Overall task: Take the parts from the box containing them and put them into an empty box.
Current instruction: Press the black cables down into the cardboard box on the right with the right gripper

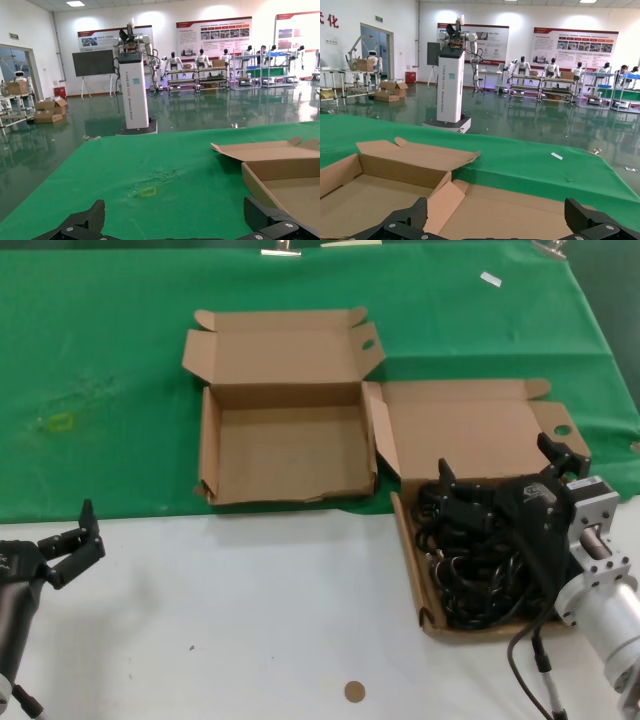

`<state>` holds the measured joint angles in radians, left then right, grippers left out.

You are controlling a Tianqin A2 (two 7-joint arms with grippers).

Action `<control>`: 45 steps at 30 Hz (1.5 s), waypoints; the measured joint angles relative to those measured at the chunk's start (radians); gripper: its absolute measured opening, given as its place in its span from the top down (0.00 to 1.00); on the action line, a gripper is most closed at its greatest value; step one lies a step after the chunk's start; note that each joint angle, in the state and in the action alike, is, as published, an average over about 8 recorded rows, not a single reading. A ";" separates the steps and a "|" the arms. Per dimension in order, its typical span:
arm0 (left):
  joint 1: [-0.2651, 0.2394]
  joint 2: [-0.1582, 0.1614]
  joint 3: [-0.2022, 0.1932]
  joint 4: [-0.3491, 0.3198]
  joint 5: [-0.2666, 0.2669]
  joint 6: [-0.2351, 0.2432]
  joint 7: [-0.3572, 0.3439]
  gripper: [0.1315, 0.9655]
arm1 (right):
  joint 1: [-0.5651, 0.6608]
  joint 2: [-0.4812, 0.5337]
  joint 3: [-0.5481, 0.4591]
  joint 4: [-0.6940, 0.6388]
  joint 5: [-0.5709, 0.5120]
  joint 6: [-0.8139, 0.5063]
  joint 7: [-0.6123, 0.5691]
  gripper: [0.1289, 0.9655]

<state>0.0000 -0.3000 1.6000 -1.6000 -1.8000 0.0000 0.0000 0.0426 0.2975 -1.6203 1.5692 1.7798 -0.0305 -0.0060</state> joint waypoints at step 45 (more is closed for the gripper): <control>0.000 0.000 0.000 0.000 0.000 0.000 0.000 0.18 | -0.015 0.004 -0.001 0.014 -0.005 0.001 -0.007 0.00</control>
<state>0.0000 -0.3000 1.6000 -1.6000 -1.7998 0.0000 0.0000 0.0271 0.3015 -1.6213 1.5831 1.7746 -0.0290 -0.0128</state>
